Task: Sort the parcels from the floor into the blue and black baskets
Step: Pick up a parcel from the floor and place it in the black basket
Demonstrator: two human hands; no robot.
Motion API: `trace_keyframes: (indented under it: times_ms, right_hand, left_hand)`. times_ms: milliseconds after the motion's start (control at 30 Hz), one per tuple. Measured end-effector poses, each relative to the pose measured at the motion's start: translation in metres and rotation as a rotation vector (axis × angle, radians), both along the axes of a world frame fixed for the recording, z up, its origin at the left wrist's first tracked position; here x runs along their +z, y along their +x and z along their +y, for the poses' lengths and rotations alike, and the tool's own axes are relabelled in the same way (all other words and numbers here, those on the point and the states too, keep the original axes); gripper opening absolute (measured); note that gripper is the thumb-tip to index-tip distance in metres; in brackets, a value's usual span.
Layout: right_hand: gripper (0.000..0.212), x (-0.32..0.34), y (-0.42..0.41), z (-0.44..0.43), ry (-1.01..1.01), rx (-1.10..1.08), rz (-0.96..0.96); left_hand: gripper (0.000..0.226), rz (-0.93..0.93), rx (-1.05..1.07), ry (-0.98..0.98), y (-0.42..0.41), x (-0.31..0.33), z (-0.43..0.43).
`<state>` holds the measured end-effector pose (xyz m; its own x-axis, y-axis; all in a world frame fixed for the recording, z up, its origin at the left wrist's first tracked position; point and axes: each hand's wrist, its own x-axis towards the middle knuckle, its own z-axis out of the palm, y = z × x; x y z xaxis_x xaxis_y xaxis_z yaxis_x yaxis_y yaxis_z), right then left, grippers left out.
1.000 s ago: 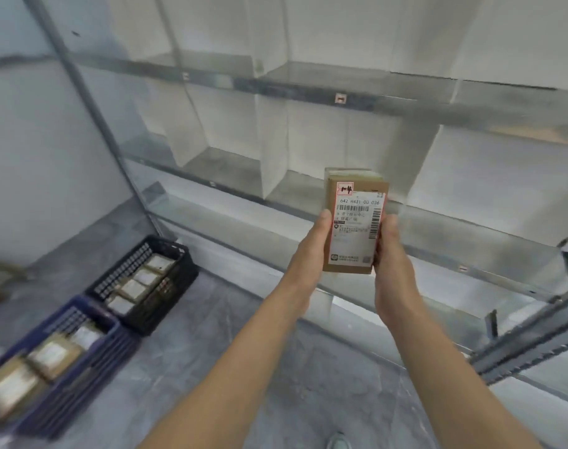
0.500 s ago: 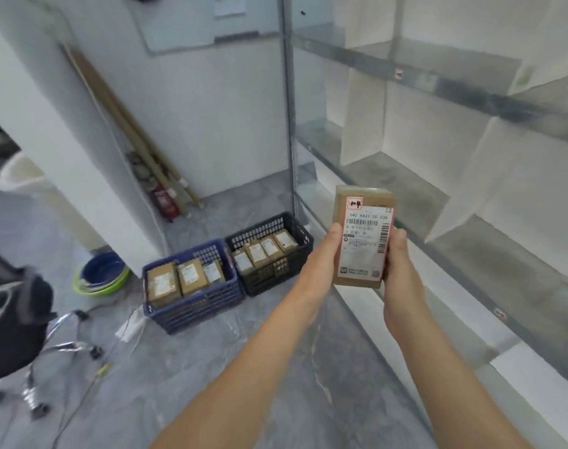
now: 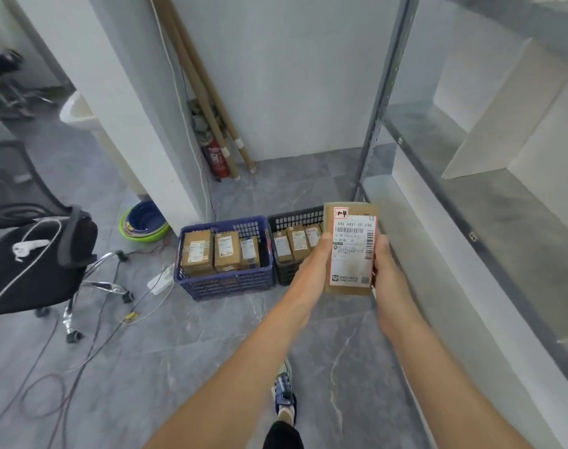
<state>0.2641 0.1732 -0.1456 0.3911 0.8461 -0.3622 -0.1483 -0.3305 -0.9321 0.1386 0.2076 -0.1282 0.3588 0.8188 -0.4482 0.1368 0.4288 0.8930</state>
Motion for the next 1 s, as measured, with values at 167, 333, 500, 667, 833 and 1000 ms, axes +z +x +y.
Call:
trace_keyframes:
  times_ms: [167, 333, 500, 667, 833, 1000]
  right_hand:
    - [0.06, -0.045, 0.0, 0.105, -0.137, 0.002, 0.026]
    - [0.061, -0.076, 0.001, 0.186, -0.258, 0.017, 0.058]
    - [0.062, -0.105, 0.012, 0.263, -0.338, 0.071, 0.089]
    - [0.052, -0.155, 0.031, 0.338, -0.382, 0.083, 0.144]
    - [0.049, -0.222, 0.055, 0.41, -0.483, 0.199, 0.2]
    - [0.054, -0.285, 0.074, 0.468, -0.588, 0.325, 0.237]
  left_hand:
    - [0.06, 0.045, 0.056, -0.109, 0.002, -0.047, 0.104]
    - [0.071, 0.097, 0.097, -0.224, 0.006, -0.09, 0.187]
    - [0.064, 0.139, 0.124, -0.305, 0.014, -0.127, 0.262]
    - [0.043, 0.148, 0.167, -0.341, 0.031, -0.165, 0.341]
    - [0.044, 0.221, 0.261, -0.476, 0.053, -0.218, 0.407]
    - [0.053, 0.286, 0.346, -0.593, 0.063, -0.285, 0.449]
